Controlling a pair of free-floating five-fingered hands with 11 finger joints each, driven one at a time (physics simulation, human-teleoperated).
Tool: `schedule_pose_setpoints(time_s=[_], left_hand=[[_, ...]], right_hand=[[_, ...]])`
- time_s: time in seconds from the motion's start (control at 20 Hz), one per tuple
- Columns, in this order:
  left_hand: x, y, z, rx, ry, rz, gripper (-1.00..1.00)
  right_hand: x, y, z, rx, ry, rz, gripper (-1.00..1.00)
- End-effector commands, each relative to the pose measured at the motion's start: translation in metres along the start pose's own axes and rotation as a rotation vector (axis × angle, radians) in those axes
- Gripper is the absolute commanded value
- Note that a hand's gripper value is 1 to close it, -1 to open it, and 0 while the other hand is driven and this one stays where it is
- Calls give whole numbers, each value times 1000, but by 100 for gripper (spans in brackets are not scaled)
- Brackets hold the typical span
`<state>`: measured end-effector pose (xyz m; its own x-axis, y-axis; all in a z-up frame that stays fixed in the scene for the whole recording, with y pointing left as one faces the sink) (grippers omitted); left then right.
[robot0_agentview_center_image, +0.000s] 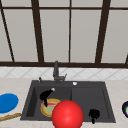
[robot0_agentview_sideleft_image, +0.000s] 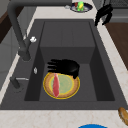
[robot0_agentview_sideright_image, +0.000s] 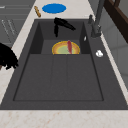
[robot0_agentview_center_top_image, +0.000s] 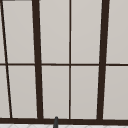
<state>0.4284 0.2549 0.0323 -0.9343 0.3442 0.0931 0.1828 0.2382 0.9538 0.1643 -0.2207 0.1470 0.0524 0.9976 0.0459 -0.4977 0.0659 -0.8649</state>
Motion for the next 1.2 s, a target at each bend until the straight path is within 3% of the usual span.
schedule_pose_setpoints(time_s=[0.0, 0.1, 0.15, 0.2, 0.3, 0.7, 0.95, 1.15], left_hand=[[0, -3, 2, 3, -1, 14, -100], [16, 0, 8, -8, 6, -28, -100], [21, -3, 2, -33, 21, -33, -100], [24, 3, 0, -65, 28, -30, -100], [27, 4, 0, -103, 40, 11, -100], [32, 2, 2, -178, 101, 44, -100], [32, 5, 1, -222, 137, -4, -100], [30, 4, 3, -243, 186, 3, -100]], right_hand=[[0, 0, 0, 0, 0, 0, 0], [0, 0, 0, 0, 0, 0, 0], [0, 0, 0, 0, 0, 0, 0], [0, 0, 0, 0, 0, 0, 0], [0, 0, 0, 0, 0, 0, 0], [0, 0, 0, 0, 0, 0, 0], [0, 0, 0, 0, 0, 0, 0], [0, 0, 0, 0, 0, 0, 0]])
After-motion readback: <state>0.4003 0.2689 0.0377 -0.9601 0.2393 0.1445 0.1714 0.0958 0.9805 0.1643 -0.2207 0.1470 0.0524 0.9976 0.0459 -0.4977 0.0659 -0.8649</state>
